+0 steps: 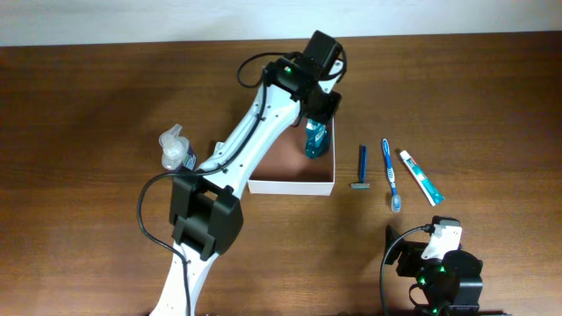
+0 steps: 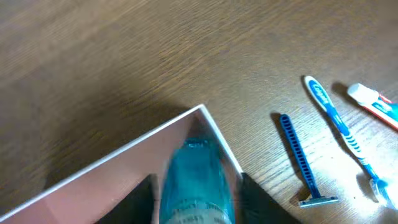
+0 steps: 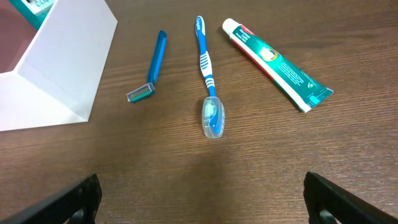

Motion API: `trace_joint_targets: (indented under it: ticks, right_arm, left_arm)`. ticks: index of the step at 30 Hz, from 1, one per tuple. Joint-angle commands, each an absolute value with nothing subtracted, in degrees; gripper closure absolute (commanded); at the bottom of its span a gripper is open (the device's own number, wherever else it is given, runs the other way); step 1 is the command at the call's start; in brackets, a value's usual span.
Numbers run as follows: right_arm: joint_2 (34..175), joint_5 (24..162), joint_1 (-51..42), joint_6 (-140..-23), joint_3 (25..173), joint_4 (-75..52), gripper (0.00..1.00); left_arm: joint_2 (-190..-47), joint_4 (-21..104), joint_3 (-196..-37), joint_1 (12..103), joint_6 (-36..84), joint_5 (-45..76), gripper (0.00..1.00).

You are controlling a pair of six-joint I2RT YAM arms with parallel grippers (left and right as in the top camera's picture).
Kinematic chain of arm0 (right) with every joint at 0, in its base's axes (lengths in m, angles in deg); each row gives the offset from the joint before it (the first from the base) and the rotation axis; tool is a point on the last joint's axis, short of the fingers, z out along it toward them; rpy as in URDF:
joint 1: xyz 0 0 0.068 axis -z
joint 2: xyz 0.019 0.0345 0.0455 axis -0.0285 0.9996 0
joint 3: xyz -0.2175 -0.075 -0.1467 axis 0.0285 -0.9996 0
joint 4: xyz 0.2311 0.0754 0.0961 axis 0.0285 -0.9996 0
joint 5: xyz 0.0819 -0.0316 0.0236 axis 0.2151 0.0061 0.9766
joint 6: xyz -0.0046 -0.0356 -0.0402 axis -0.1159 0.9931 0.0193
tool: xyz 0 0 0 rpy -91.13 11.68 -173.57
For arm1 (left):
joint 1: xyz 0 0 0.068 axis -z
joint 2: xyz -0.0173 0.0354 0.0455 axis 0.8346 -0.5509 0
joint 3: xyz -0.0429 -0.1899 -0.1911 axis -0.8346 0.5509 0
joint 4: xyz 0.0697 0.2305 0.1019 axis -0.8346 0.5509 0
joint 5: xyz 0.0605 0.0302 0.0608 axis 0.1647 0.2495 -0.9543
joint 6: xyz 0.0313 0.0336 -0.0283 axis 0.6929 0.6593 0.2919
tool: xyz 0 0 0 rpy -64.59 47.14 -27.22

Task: Pack container
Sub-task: 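Carry the mouthwash bottle into the box and release it upright, then grasp the white foam soap pump bottle with the left gripper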

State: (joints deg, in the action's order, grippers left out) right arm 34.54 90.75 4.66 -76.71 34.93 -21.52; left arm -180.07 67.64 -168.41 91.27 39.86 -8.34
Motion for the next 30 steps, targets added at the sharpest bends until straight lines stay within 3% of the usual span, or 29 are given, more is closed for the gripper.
trace_joint_targets:
  ticks: [1,7,17,21,23,27,29,30]
  right_arm:
    - [34.1,90.2,5.0,-77.2,34.5,-21.6,0.01]
    - [34.1,90.2,5.0,-77.2,34.5,-21.6,0.01]
    - [34.1,90.2,5.0,-77.2,34.5,-21.6,0.01]
    - [34.1,90.2,5.0,-77.2,34.5,-21.6,0.01]
    - [34.1,90.2,5.0,-77.2,34.5,-21.6,0.01]
    - [34.1,90.2,5.0,-77.2,34.5,-21.6,0.01]
    - [34.1,90.2,5.0,-77.2,34.5,-21.6,0.01]
    - [34.1,90.2,5.0,-77.2,34.5,-21.6,0.01]
  left_arm:
    - [-179.9,67.4,-169.6,93.0,43.7,-9.3,0.41]
    - [-177.1,74.8,-175.8,93.0,43.6,-9.7,0.27]
    - [-167.5,91.1,-183.6,89.0,43.6,-20.1,0.15]
    - [-163.7,104.0,-183.1,77.8,42.8,-22.0,0.15]
    - [-162.5,104.0,-180.7,72.8,42.7,-19.4,0.07]
    - [-162.5,104.0,-173.4,60.7,43.7,-13.5,0.07]
    - [-162.5,103.8,-168.8,57.3,44.4,-13.1,0.11]
    - [-162.5,103.0,-165.9,56.1,46.7,-11.8,0.2]
